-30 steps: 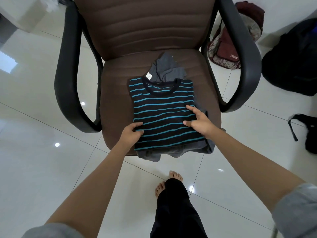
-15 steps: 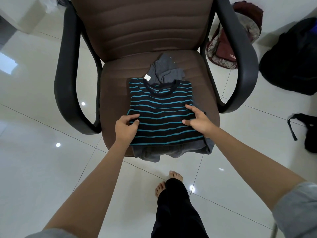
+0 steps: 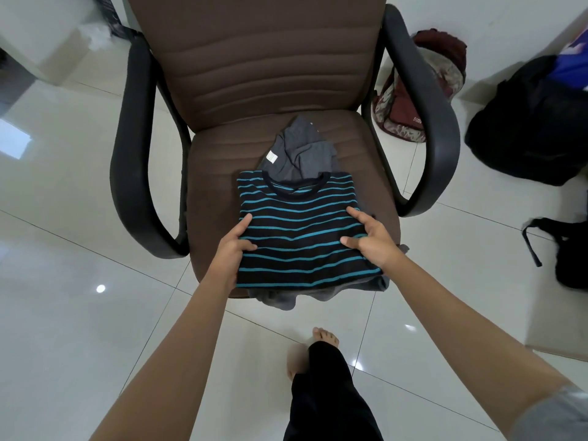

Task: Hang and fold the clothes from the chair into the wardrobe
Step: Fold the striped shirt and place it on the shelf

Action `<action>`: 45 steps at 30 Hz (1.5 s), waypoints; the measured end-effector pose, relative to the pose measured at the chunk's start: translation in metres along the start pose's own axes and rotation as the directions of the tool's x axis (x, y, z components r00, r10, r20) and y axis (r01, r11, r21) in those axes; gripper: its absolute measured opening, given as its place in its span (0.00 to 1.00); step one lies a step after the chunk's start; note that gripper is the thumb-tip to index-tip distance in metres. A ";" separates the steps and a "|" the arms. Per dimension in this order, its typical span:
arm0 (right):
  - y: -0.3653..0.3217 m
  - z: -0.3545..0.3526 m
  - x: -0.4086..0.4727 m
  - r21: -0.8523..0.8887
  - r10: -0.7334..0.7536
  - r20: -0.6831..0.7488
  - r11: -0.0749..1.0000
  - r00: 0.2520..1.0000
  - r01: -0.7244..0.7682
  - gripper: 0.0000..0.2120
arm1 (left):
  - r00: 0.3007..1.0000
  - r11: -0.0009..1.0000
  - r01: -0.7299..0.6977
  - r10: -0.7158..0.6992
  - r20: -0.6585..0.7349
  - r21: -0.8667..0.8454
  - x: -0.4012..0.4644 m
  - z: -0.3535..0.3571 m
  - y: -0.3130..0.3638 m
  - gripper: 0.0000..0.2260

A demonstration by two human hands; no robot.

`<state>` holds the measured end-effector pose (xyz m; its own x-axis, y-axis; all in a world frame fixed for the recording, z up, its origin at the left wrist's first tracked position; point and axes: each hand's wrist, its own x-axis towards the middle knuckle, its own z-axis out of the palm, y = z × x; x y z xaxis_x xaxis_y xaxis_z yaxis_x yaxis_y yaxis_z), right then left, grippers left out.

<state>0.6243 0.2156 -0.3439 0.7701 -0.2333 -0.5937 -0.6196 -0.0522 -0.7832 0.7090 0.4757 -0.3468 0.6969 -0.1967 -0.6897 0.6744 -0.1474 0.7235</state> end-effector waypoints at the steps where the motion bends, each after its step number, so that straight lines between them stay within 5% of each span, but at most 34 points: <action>1: 0.002 0.002 -0.008 0.013 -0.014 -0.005 1.000 1.000 0.014 0.32 | 1.000 1.000 -0.018 0.018 -0.004 0.015 -0.006 0.001 0.000 0.29; 17: 0.013 -0.010 -0.219 0.054 -0.220 -0.219 0.970 0.951 0.237 0.33 | 0.956 0.962 -0.262 0.248 0.158 0.074 -0.191 0.015 0.009 0.30; 26: 0.055 -0.031 -0.432 0.056 -0.343 -0.476 0.907 0.810 0.417 0.33 | 0.807 0.863 -0.495 0.414 0.422 0.099 -0.344 0.065 -0.013 0.30; 32: 0.099 -0.030 -0.593 0.030 -0.285 -0.695 0.906 0.660 0.422 0.32 | 0.632 0.788 -0.604 0.385 0.673 0.116 -0.446 0.111 -0.040 0.29; 37: 0.133 -0.012 -0.709 0.064 -0.170 -0.848 0.908 0.503 0.414 0.32 | 0.421 0.759 -0.648 0.285 0.861 0.066 -0.518 0.157 -0.063 0.27; 42: 0.174 0.035 -0.823 0.071 -0.029 -0.969 0.917 0.244 0.392 0.32 | 0.189 0.795 -0.606 0.092 0.978 0.042 -0.609 0.188 -0.100 0.26; 45: 0.190 0.076 -0.888 0.105 0.062 -0.990 0.928 0.128 0.358 0.31 | 0.088 0.808 -0.588 0.005 0.996 0.048 -0.665 0.196 -0.130 0.34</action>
<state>-0.1658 0.4868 0.0201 -0.0898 -0.9943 0.0581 -0.2830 -0.0305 -0.9586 0.1103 0.4357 0.0238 -0.1780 -0.9837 -0.0269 0.1233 -0.0494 0.9911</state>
